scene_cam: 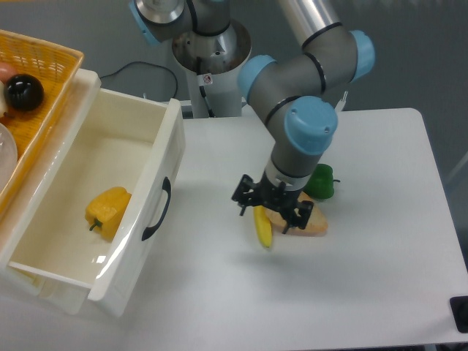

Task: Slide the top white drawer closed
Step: 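Lift the gripper from the bread and move toward the open drawer, then lower the gripper against the front face of the open white drawer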

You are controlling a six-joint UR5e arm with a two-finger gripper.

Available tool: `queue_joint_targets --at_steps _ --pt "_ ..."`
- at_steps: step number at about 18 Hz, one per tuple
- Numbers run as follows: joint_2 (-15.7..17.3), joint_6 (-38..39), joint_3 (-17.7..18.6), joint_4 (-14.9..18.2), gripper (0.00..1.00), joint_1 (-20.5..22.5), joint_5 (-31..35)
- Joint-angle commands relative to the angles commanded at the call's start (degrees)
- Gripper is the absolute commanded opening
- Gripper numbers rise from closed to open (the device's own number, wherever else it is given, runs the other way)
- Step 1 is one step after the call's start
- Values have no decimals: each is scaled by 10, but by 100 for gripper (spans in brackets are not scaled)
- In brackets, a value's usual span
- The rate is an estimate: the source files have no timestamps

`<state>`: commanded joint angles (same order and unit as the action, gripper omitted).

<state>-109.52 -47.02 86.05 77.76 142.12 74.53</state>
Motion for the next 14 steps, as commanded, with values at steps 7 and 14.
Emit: queue_joint_targets --at_steps 7,14 --pt "22 38 -1 15 47 -21 -55" --pt "18 40 2 15 31 -33 -68"
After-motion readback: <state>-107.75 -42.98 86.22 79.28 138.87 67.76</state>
